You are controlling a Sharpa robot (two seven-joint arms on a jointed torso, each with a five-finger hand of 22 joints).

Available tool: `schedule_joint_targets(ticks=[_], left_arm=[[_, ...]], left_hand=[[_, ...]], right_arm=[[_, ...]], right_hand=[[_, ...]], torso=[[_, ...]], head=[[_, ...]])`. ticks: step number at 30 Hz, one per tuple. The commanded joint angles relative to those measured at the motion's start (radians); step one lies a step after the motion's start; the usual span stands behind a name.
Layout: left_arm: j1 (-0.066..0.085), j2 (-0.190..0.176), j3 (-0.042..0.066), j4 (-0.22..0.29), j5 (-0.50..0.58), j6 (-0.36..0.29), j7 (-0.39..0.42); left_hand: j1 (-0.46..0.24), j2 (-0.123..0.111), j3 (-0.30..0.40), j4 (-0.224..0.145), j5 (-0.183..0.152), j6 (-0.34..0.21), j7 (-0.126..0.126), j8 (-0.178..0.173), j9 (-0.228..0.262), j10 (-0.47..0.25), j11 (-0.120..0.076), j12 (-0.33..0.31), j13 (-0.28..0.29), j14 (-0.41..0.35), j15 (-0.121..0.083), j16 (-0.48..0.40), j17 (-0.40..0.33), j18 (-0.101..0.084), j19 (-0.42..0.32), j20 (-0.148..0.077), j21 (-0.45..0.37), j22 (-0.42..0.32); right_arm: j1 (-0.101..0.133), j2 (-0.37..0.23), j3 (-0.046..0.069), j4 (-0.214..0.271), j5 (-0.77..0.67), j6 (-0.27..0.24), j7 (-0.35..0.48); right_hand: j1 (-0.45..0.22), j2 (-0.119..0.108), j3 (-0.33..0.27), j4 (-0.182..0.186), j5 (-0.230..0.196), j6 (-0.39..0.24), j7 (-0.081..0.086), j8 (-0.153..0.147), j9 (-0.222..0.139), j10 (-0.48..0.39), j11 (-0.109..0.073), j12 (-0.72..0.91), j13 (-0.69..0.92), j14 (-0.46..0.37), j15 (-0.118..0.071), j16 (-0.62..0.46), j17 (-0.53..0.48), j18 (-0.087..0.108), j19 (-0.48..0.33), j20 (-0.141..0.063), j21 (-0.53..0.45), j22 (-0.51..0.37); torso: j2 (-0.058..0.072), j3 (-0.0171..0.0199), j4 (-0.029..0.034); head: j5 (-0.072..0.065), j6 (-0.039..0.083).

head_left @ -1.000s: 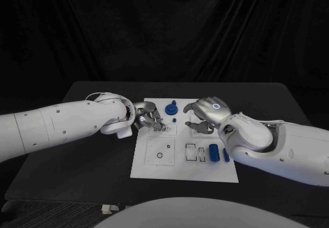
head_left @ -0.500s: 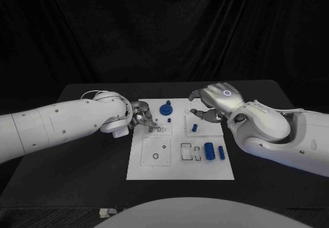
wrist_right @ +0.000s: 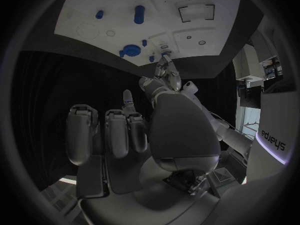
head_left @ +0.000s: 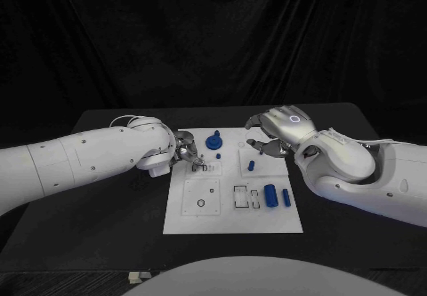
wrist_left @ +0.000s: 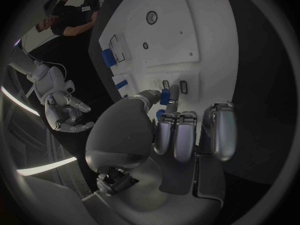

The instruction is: Assemble the parts on the task board

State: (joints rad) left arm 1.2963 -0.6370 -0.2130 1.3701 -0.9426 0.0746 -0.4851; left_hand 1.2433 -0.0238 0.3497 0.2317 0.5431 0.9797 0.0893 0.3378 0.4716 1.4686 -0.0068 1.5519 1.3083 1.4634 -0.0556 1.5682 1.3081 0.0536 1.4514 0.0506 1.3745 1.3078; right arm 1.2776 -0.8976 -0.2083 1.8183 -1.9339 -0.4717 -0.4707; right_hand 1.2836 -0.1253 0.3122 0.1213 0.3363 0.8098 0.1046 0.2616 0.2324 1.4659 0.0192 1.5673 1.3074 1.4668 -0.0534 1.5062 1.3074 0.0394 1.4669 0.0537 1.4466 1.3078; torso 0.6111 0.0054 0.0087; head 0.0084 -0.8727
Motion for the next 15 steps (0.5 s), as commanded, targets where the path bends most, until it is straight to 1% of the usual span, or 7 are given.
schedule_joint_targets(ticks=[1,7,15], left_arm=[[0.002,0.009,0.001,-0.009,0.006,0.007,-0.019],[0.002,0.020,0.001,-0.023,0.006,0.009,-0.027],[0.001,0.034,0.001,-0.029,0.006,0.030,-0.040]], left_hand=[[-0.013,0.002,0.094,-0.095,-0.006,0.035,-0.027,-0.006,-0.002,0.089,-0.006,0.003,0.245,0.107,-0.007,0.003,0.263,-0.006,0.006,-0.001,0.007,0.199],[-0.017,0.002,0.095,-0.096,-0.007,0.034,-0.026,-0.008,-0.003,0.089,-0.006,0.004,0.246,0.107,-0.007,0.003,0.263,-0.006,0.007,-0.001,0.008,0.199],[-0.038,0.003,0.092,-0.096,-0.022,0.034,-0.026,-0.017,-0.008,0.087,-0.005,0.001,0.244,0.107,-0.007,0.003,0.263,-0.006,0.008,-0.001,0.007,0.199]], right_arm=[[-0.001,0.001,0.001,-0.006,0.003,-0.014,-0.020],[-0.004,0.000,0.001,-0.013,0.010,-0.010,-0.020],[-0.010,-0.005,0.001,-0.019,0.012,-0.005,-0.020]], right_hand=[[0.000,0.011,0.006,0.001,0.006,0.008,0.001,0.005,-0.001,0.105,-0.004,0.004,0.263,0.068,-0.002,-0.005,0.066,-0.005,0.046,0.001,-0.007,0.218],[-0.002,0.016,0.011,0.003,0.008,0.011,0.001,0.005,-0.003,0.105,-0.004,0.004,0.263,0.067,-0.002,-0.006,0.064,-0.005,0.045,0.001,-0.008,0.218],[-0.002,0.019,0.013,0.004,0.010,0.012,0.000,0.005,-0.004,0.105,-0.004,0.004,0.263,0.067,-0.002,-0.006,0.063,-0.005,0.045,0.001,-0.009,0.218]], torso=[[0.000,-0.0008,0.0011],[0.000,-0.0006,0.0008],[0.001,-0.0004,0.0007]], head=[[0.000,0.000],[0.002,0.000],[0.001,0.000]])
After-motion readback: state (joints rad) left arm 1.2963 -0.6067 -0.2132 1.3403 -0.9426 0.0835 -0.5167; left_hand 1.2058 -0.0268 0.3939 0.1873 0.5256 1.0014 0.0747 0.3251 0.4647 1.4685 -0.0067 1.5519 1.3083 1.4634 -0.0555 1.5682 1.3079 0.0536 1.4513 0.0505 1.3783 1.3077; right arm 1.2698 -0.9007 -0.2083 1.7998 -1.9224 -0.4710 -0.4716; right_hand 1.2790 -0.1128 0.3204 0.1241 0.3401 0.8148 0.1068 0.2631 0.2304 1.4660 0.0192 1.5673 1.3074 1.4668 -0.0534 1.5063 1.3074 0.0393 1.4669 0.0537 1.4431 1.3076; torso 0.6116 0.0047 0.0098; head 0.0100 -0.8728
